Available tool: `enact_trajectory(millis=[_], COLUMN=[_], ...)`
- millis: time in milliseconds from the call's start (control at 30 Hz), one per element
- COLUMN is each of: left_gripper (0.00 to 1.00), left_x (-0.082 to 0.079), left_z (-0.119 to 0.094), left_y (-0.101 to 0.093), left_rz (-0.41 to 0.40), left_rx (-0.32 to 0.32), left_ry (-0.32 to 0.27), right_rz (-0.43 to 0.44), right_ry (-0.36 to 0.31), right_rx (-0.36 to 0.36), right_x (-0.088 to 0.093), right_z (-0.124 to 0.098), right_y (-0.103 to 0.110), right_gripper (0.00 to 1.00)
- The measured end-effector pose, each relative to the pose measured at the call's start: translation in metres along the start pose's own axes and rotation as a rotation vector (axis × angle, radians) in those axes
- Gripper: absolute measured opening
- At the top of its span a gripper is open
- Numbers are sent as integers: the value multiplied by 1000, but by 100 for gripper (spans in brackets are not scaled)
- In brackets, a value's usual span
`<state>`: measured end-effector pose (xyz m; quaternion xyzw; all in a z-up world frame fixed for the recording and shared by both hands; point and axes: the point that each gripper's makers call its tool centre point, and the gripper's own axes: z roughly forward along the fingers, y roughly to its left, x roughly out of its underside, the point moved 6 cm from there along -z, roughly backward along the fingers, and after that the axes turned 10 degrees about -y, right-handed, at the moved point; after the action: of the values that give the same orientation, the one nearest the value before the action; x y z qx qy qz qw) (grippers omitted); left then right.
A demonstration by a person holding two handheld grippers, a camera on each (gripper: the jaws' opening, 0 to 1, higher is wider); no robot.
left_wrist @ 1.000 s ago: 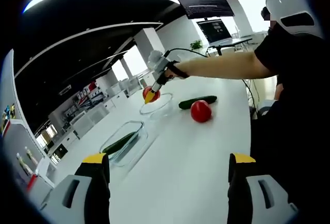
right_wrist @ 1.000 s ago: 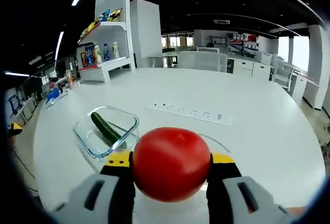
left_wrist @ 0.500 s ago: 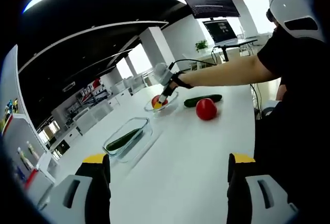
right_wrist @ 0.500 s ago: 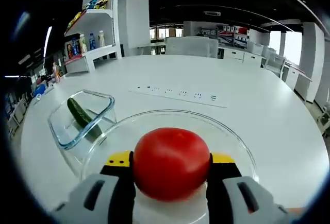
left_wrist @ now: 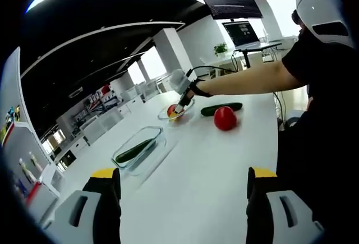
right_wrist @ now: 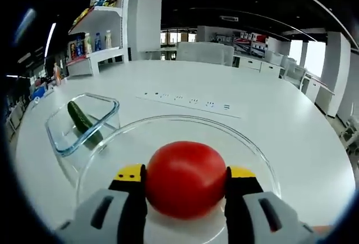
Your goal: Sort the scattered tomatoes and cucumbers on the table and place them into their respective storage containers
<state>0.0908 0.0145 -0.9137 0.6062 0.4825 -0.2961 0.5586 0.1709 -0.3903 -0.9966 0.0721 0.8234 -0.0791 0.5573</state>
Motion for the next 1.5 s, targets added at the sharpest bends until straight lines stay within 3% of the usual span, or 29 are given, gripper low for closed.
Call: enact_trajectory(millis=[267,400,500,700,800,933,1033,1067,1133,1367,1433,1500], left_gripper=[93,93,94,95,95,95,95,95,95,95,95,95], left_x=[2,4,2,2,3,3,2,2,0,-7,-9,-8], left_z=[2,2,1,2,2,2,4,4,5,14,15,15], left_y=[0,2,3,3,4,4,3,3,0,-15,-19,-24], left_rz=[-10,4,-6,-9,-12,-19,-17,-17,-15,-5,-6,1], left_rx=[-8,-20,-29,-30,-35,-42,-42,-42,-36,-2,7,26], left_ry=[17,31,25,25,25,22,20,19,15,11,4,12], right_rz=[-86,-60,-8,-29,-76,-109,-180,-191,-288,-279,-256,-270], right_ry=[33,-20,-112,-195,-274,-354,-375,-378,-357,-372,-331,-249], right_rx=[-15,-14,-13,-13,7,-23,-15,-14,-10,3,-59,-112], right_x=[2,-11,-28,-41,-46,-46,-44,-44,-39,-33,-23,-7], right_z=[-1,-10,-22,-54,-86,-140,-184,-189,-237,-323,-339,-354], right_y=[-2,-3,-5,-11,-15,-17,-28,-29,-31,-22,-12,-3], right_gripper=[54,53,53,59,63,77,81,85,96,97,97,97])
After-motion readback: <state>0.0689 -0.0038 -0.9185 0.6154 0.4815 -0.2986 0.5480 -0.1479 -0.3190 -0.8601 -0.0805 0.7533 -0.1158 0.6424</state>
